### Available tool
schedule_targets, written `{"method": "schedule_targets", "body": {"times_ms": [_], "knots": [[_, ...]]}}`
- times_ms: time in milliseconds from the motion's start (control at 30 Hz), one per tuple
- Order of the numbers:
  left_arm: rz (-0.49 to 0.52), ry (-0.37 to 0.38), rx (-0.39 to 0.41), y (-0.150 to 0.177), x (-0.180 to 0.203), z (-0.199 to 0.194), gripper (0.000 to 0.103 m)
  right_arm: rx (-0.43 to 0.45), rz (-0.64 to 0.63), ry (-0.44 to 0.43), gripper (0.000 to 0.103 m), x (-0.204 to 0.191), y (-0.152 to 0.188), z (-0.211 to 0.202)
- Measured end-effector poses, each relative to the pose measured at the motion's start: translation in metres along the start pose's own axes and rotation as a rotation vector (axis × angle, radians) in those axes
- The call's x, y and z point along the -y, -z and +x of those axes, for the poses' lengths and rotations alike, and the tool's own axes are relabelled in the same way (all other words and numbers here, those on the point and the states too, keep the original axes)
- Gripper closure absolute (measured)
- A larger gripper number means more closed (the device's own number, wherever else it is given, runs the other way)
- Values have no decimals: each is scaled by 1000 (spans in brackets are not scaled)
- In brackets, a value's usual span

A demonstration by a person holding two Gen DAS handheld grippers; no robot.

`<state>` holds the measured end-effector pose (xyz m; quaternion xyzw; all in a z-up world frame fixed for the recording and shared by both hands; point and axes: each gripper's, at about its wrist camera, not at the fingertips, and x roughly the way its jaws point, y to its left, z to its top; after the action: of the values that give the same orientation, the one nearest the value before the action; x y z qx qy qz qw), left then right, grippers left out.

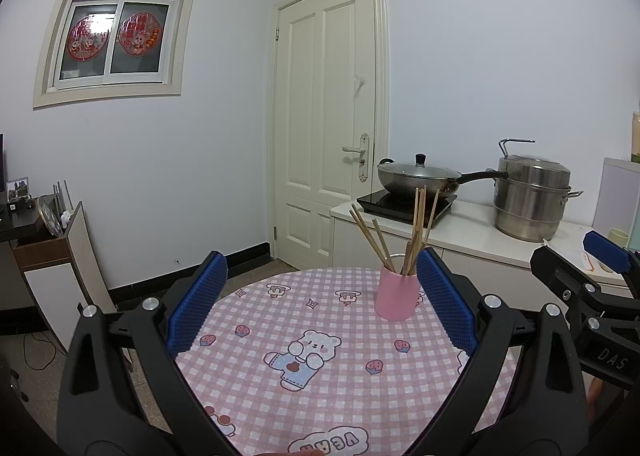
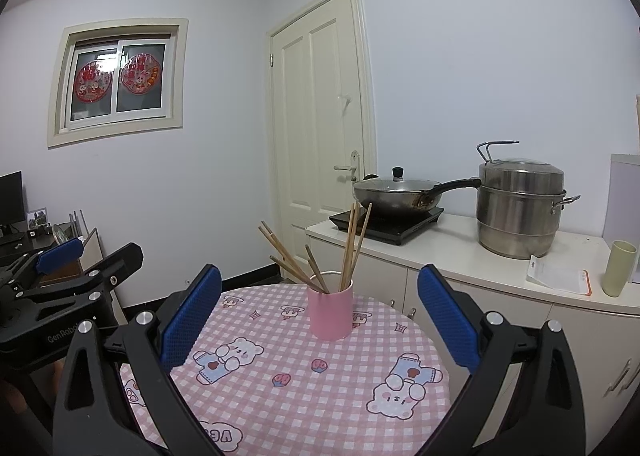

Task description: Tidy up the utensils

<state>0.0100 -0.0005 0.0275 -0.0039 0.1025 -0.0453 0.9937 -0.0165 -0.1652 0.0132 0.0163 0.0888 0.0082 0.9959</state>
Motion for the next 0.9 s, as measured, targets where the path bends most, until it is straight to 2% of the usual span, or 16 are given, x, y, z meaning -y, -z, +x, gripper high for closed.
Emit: {"method": "schedule_targets", "body": {"times_ms": [900], "knots": [[5,-3,1,-1,5,0,9,-6,0,-14,8,-3,0,1]]}}
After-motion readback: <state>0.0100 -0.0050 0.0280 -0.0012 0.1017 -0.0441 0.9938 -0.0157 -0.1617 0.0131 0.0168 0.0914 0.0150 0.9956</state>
